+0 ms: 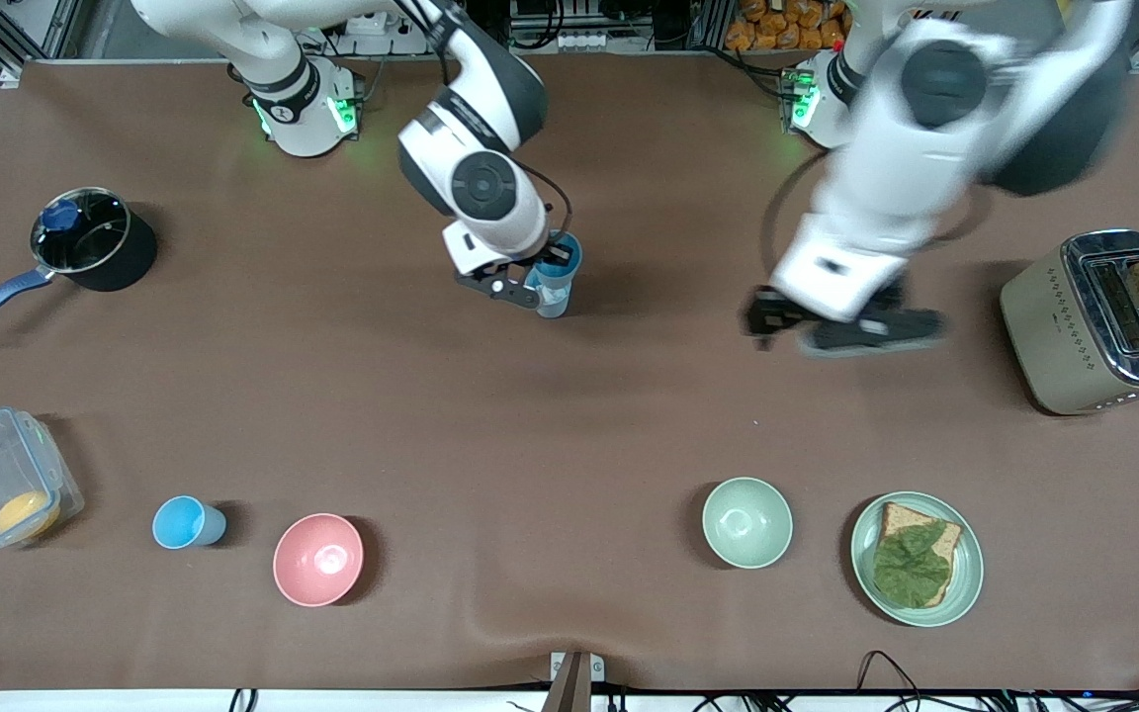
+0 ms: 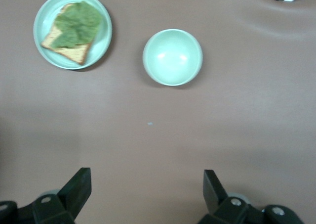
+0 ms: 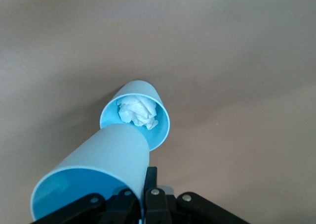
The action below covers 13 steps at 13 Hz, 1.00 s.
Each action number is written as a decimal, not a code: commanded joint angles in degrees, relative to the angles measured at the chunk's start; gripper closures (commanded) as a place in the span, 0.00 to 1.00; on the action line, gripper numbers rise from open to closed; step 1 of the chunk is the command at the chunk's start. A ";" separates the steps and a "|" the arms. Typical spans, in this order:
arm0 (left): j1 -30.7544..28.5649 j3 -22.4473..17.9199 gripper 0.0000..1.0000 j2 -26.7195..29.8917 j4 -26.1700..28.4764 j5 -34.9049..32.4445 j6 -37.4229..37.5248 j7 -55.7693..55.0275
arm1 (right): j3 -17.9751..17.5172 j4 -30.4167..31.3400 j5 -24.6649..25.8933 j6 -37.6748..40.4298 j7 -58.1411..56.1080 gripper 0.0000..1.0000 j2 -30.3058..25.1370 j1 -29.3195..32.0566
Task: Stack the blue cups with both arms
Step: 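Carry the cup over the placed cup with the right gripper while the left withdraws, then lower the cup into the placed cup and open the right gripper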
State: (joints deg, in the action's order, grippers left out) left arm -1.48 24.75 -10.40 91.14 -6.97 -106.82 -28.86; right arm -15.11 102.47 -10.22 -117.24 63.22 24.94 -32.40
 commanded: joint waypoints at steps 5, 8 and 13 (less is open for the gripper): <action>-15.73 0.56 0.00 5.47 -6.23 3.37 11.89 17.41 | 0.52 -0.87 2.57 0.96 2.79 1.00 1.43 -0.13; -20.58 0.83 0.00 6.88 -6.93 3.98 14.26 23.23 | 0.78 -1.39 2.40 1.14 2.79 0.01 0.90 1.28; -7.56 -13.59 0.00 9.61 -6.50 4.24 15.50 25.43 | 0.96 -5.79 2.66 12.21 -13.76 0.00 -2.69 12.32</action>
State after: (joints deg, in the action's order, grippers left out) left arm -17.81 20.95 -2.67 84.03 -4.25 -92.44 -5.56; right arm -13.38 96.64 -8.05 -107.64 57.81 24.77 -26.01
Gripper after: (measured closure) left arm 0.000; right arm 0.401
